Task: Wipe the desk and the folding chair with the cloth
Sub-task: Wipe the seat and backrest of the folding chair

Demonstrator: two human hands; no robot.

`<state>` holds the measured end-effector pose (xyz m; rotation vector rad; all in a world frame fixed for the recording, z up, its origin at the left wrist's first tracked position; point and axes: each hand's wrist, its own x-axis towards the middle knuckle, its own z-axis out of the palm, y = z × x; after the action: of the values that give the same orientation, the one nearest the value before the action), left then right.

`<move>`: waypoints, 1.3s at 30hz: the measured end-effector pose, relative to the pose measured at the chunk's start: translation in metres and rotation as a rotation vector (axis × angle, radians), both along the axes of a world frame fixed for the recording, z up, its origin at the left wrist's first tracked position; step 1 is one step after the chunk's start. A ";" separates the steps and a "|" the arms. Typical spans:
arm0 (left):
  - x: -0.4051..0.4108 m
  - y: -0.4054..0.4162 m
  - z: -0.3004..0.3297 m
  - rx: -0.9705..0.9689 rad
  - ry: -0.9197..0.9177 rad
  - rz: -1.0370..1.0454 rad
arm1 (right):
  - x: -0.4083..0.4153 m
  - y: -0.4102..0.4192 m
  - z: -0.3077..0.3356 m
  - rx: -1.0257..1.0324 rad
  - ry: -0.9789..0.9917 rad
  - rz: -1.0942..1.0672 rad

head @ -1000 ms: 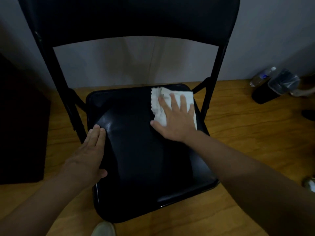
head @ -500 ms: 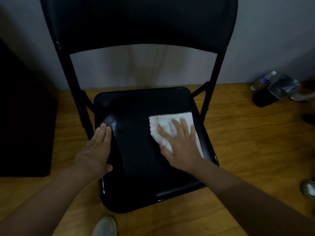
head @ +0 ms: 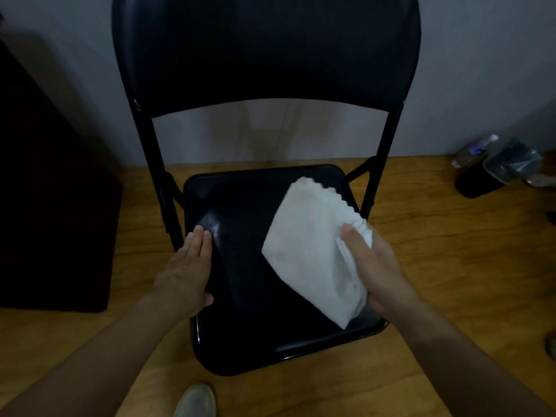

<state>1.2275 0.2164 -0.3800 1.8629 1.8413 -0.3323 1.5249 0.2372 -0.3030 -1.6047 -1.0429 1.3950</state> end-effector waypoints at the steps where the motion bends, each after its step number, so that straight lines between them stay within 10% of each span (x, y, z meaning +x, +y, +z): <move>1: 0.000 0.000 -0.001 0.001 0.000 -0.002 | 0.005 0.004 -0.005 -0.063 0.034 -0.051; 6: 0.000 0.000 -0.004 0.018 -0.003 -0.003 | 0.040 0.004 -0.046 -0.039 -0.712 0.003; 10: 0.000 -0.002 -0.007 0.042 -0.008 -0.002 | 0.041 -0.008 -0.056 0.495 -1.346 0.392; 15: -0.002 -0.003 -0.013 0.052 -0.006 -0.011 | 0.021 -0.007 -0.081 0.360 -1.400 0.929; 27: -0.003 -0.006 -0.008 0.012 -0.046 -0.002 | -0.034 0.146 -0.104 0.241 -1.503 0.555; 39: -0.003 0.001 0.005 -0.011 0.002 -0.028 | -0.038 -0.076 -0.091 0.575 -1.294 1.082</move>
<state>1.2240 0.2169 -0.3750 1.8830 1.8123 -0.3536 1.4865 0.1613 -0.3943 -1.3894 -3.0173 0.2145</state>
